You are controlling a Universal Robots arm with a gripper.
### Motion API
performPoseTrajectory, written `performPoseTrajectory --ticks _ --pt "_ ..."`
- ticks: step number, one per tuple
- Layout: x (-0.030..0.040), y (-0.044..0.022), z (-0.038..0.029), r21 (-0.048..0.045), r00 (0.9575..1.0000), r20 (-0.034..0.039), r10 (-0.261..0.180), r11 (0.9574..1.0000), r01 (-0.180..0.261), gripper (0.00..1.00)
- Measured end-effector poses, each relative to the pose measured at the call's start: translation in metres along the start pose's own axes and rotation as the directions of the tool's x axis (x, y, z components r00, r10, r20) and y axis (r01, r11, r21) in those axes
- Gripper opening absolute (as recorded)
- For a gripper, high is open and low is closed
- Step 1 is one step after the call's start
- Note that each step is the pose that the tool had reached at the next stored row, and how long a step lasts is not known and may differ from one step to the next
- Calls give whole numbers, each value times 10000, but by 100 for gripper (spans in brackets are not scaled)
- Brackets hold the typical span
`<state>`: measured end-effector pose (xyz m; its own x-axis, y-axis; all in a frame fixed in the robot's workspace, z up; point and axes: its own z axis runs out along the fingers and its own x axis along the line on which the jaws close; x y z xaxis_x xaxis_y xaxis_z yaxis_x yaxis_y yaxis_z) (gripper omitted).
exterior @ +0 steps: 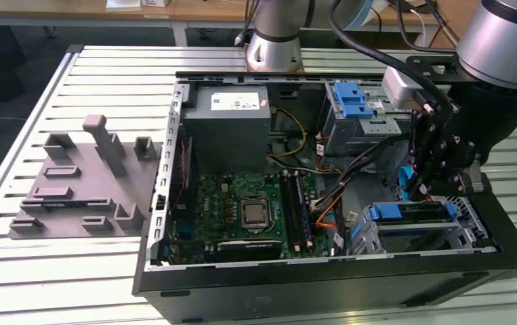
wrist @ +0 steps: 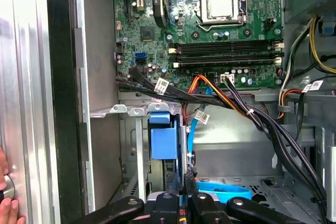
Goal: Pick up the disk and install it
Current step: 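Insert the second disk wire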
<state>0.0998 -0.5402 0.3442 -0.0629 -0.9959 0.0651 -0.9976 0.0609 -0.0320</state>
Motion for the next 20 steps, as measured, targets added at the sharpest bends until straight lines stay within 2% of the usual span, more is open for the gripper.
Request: performPoseTrajectory --ticks 10,20 --pt "45 -17 13 -9 10000 3 1 10000 -1 16" --pt "48 -21 33 -10 10000 3 1 10000 -1 16"
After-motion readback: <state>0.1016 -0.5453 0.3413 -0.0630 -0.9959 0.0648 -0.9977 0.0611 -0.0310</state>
